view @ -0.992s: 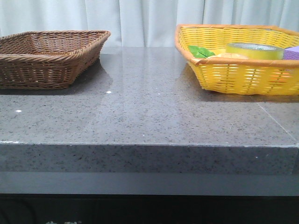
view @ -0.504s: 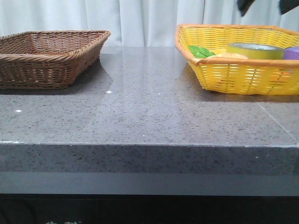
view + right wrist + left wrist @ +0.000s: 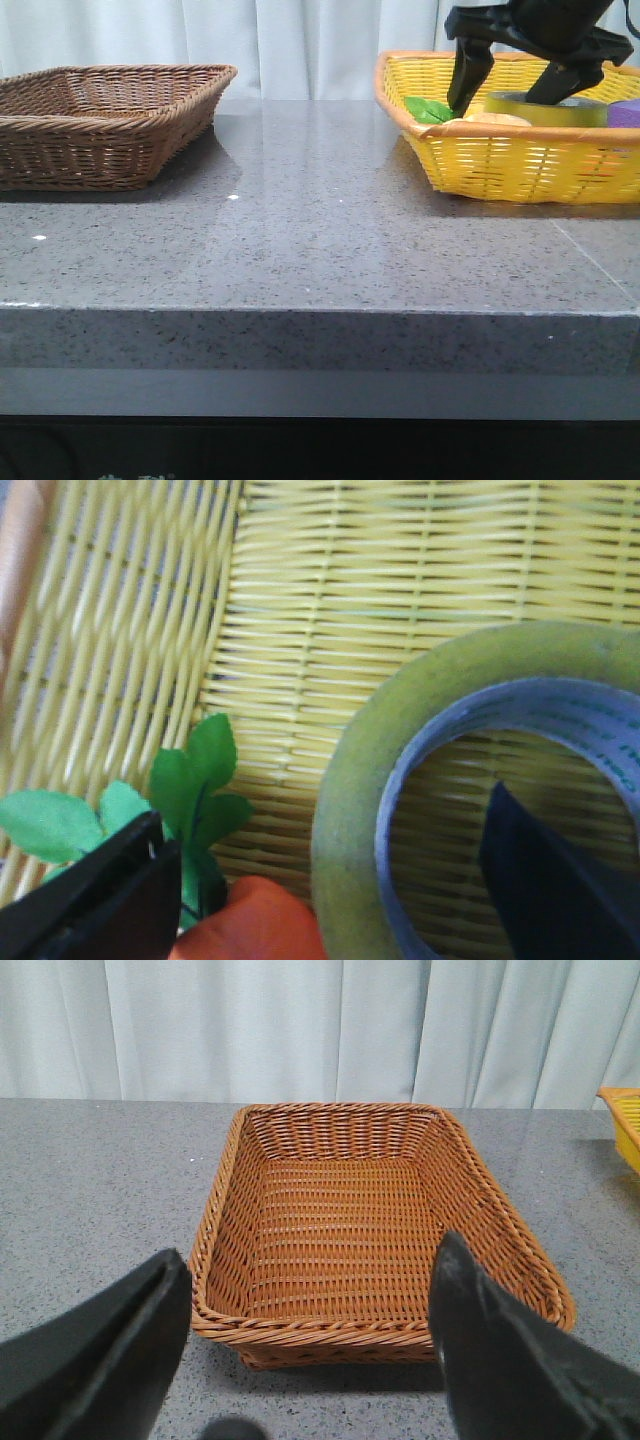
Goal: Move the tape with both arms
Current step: 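Lower the right gripper into the yellow basket onto the tape roll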
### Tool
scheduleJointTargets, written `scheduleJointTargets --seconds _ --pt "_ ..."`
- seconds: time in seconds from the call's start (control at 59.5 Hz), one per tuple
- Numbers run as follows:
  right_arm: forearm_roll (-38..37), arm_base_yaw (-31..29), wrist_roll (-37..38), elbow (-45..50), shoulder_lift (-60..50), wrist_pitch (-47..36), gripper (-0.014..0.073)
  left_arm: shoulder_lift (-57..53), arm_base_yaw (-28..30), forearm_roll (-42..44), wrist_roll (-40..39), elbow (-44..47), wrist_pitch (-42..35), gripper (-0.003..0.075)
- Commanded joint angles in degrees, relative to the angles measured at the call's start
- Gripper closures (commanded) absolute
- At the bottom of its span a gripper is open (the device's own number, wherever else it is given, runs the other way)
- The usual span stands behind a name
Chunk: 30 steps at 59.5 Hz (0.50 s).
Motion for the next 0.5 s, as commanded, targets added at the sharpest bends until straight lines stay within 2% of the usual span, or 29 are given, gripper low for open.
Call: scheduleJointTargets --seconds 0.0,0.067,0.336,0.488 --pt "0.41 -0.22 -0.13 -2.04 -2.27 -2.75 -0.002 0.59 -0.08 0.03 -0.54 -2.01 -4.88 0.023" --pt "0.44 -0.22 -0.09 -2.04 -2.2 -2.8 0.0034 0.59 -0.08 0.03 -0.54 -2.01 -4.88 0.023" --pt "0.48 -0.22 -0.09 -2.04 -2.2 -2.81 0.046 0.59 -0.08 0.03 -0.54 -2.01 -4.88 0.023" --pt "0.48 -0.22 -0.09 -2.04 -2.3 -2.81 0.053 0.59 -0.08 0.03 -0.54 -2.01 -4.88 0.023"
